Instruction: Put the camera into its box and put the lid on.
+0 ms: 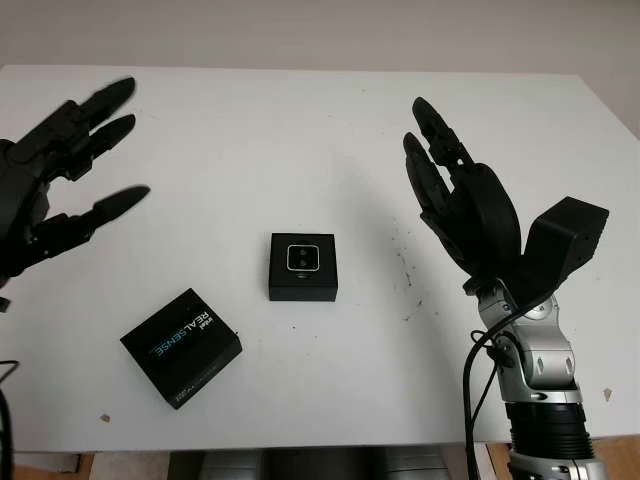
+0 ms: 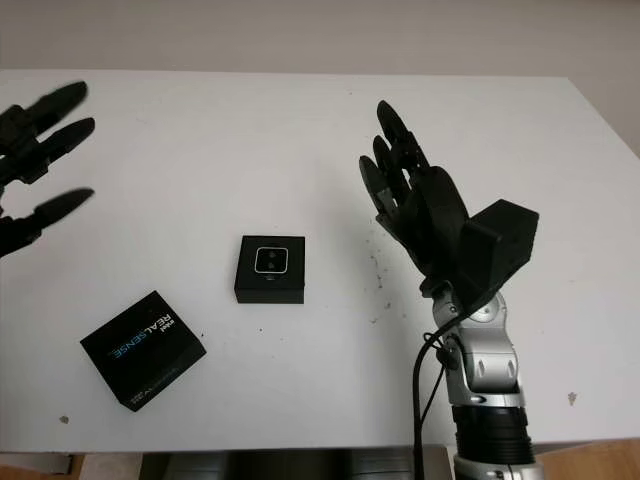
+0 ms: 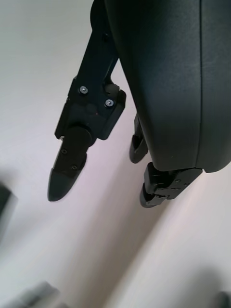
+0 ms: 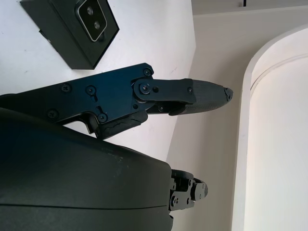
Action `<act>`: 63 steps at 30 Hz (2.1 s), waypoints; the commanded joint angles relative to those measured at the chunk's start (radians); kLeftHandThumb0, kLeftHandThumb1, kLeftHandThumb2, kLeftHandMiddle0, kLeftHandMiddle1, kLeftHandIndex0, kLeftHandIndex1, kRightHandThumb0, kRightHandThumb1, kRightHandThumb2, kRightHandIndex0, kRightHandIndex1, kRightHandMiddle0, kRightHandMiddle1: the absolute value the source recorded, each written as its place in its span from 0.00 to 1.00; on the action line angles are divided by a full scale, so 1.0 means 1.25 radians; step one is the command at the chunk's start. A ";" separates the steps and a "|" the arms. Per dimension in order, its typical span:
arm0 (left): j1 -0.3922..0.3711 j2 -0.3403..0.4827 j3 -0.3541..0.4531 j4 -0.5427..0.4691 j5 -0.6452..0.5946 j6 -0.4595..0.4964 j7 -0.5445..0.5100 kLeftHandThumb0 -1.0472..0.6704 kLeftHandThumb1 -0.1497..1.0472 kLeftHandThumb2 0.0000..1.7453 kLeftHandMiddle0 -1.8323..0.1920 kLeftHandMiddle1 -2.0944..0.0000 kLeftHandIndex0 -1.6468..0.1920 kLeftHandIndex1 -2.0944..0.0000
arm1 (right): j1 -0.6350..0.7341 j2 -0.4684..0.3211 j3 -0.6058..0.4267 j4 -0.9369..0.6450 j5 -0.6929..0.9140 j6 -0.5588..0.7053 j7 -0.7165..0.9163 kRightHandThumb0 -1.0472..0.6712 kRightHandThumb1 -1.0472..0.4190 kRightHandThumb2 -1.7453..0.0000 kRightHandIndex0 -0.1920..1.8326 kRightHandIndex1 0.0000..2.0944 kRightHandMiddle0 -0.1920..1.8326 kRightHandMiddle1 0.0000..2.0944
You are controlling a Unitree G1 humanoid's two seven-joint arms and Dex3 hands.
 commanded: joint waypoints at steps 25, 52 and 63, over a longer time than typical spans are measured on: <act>0.033 0.201 -0.120 0.062 0.337 -0.450 0.003 0.38 0.86 0.04 0.89 0.97 0.93 0.98 | -0.003 -0.020 -0.056 0.007 0.076 0.067 0.015 0.28 0.00 0.64 0.04 0.02 0.04 0.04; -0.123 0.165 -0.374 0.196 0.379 -0.504 0.077 0.36 0.88 0.02 0.85 0.97 0.90 0.97 | 0.037 -0.015 -0.060 -0.039 0.066 0.101 -0.041 0.27 0.00 0.70 0.05 0.03 0.07 0.04; -0.091 0.152 -0.388 0.192 0.362 -0.497 0.067 0.32 0.85 0.03 0.74 0.93 0.77 0.92 | 0.041 -0.012 -0.060 -0.036 0.047 0.083 -0.050 0.27 0.00 0.75 0.06 0.03 0.08 0.05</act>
